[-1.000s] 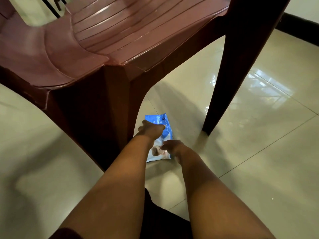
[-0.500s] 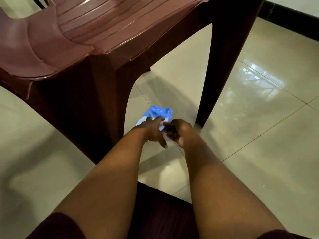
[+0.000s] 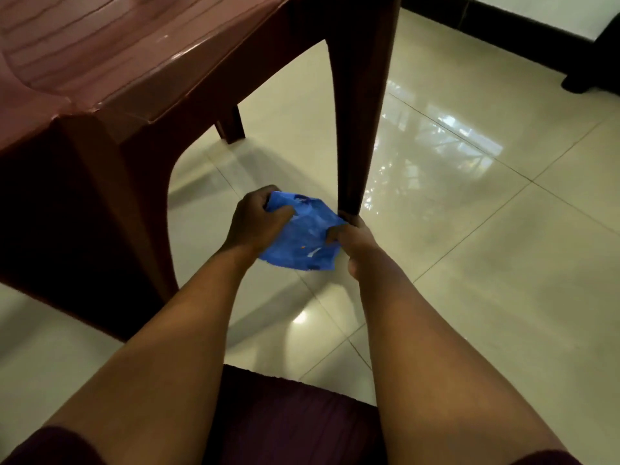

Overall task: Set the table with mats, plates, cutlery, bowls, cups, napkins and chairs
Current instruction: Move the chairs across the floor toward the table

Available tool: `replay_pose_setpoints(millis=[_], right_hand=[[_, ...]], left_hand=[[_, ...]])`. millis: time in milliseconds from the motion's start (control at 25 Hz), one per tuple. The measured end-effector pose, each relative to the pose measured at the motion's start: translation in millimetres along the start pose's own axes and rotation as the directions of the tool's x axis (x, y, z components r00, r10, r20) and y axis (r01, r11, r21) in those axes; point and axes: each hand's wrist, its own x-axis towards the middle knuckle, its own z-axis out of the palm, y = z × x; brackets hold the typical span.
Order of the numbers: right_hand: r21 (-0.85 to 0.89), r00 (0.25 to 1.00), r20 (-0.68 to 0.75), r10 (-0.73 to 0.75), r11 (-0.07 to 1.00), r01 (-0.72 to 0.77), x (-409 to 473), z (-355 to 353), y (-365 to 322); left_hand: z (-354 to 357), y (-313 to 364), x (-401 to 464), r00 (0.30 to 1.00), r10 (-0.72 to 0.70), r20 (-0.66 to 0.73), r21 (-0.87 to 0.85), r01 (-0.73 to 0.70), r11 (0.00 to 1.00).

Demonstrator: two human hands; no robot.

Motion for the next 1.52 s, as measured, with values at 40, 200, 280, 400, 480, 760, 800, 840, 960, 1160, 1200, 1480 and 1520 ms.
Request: replay_pose_setpoints(millis=[40,200,280,400,480,760,800,840,960,1160,1200,1480,1520], right_hand=[[0.044,0.999,0.005,0.035,0.998,-0.035,8,-3,2],[0.193,0.994,-0.046,0.100,0.977,-0.089,-2,-12,3],[0.281,0.977,-0.149,0.154,0.954,-0.107,-4,-19,6],[0.336,0.961,-0.140,0.238,0.925,-0.180,3,-26,7],[0.346,0.958,-0.184,0.218,0.927,-0.144,1,-25,16],[0.469,0.863,-0.371,0.344,0.871,-0.146,-107,-53,97],[0.461,0.833,-0.395,0.387,0.868,-0.185,-128,-57,106],[0.444,0.809,-0.421,0.409,0.871,-0.209,-147,-60,110],[0.367,0.790,-0.494,0.363,0.911,-0.189,-205,-82,71],[0.113,0.797,-0.585,0.150,0.988,-0.103,-302,-153,-93],[0.090,0.797,-0.592,0.120,0.993,-0.082,-324,-165,-124],[-0.058,0.837,-0.548,-0.018,0.998,-0.017,-514,-169,-326],[-0.077,0.834,-0.551,-0.033,0.997,-0.012,-532,-165,-343]], left_hand=[[2,1,-1,0.997,-0.071,0.024,-0.106,0.073,0.992],[7,-11,3,0.910,-0.414,0.001,-0.281,0.397,0.874],[7,-18,5,0.832,-0.552,-0.049,-0.344,0.505,0.792],[12,-24,10,0.756,-0.654,-0.009,-0.368,0.606,0.705],[21,-30,6,0.734,-0.678,-0.034,-0.335,0.631,0.699],[32,-3,-80,0.787,-0.607,-0.115,-0.001,0.611,0.792],[32,13,-97,0.822,-0.565,-0.077,-0.003,0.566,0.824],[30,31,-115,0.859,-0.512,-0.022,-0.031,0.511,0.859],[11,102,-146,0.936,-0.324,0.136,-0.083,0.337,0.938],[-39,268,-152,0.965,-0.145,0.217,-0.139,0.178,0.974],[-53,301,-156,0.958,-0.167,0.233,-0.172,0.209,0.963],[-202,484,-190,0.846,-0.225,0.483,-0.177,0.346,0.921],[-217,499,-192,0.842,-0.228,0.488,-0.173,0.349,0.921]])
